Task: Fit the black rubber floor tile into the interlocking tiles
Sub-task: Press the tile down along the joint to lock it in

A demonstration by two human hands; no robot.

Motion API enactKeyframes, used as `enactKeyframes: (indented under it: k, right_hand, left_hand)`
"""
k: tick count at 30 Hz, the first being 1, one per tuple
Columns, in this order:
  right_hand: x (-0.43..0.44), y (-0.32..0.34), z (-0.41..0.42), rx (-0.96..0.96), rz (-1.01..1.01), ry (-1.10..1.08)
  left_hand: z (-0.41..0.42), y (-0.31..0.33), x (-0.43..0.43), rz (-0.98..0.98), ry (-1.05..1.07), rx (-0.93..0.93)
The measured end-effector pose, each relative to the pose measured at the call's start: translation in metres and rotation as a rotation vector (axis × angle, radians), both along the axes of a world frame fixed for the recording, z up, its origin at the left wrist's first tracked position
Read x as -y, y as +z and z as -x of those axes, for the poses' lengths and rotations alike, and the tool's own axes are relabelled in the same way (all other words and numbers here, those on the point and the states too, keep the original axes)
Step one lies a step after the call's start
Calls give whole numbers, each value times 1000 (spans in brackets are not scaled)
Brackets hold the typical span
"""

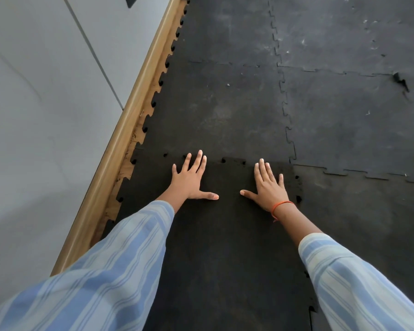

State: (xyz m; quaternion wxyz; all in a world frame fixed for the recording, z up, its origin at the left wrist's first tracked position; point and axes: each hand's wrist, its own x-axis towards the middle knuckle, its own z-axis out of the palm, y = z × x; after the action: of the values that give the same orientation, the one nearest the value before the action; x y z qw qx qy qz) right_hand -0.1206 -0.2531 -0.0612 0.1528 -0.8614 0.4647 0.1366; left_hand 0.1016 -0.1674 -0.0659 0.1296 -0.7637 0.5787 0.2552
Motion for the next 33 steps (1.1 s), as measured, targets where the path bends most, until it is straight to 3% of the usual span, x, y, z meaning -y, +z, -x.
enactKeyframes:
  k: [4, 12, 18, 27, 33]
  right_hand:
    - [3, 9, -23, -13, -15, 227]
    - [9, 13, -39, -91, -167, 222]
    - [8, 11, -44, -129, -183, 204]
    - [12, 20, -71, -306, -231, 162]
    - [2, 17, -53, -158, -233, 86]
  left_hand:
    - [-6, 3, 13, -91, 33, -10]
    - [-9, 1, 11, -63, 62, -65]
    - [-26, -10, -23, 25, 384, 13]
    - [-23, -2, -16, 10, 341, 17]
    - [3, -3, -16, 39, 87, -12]
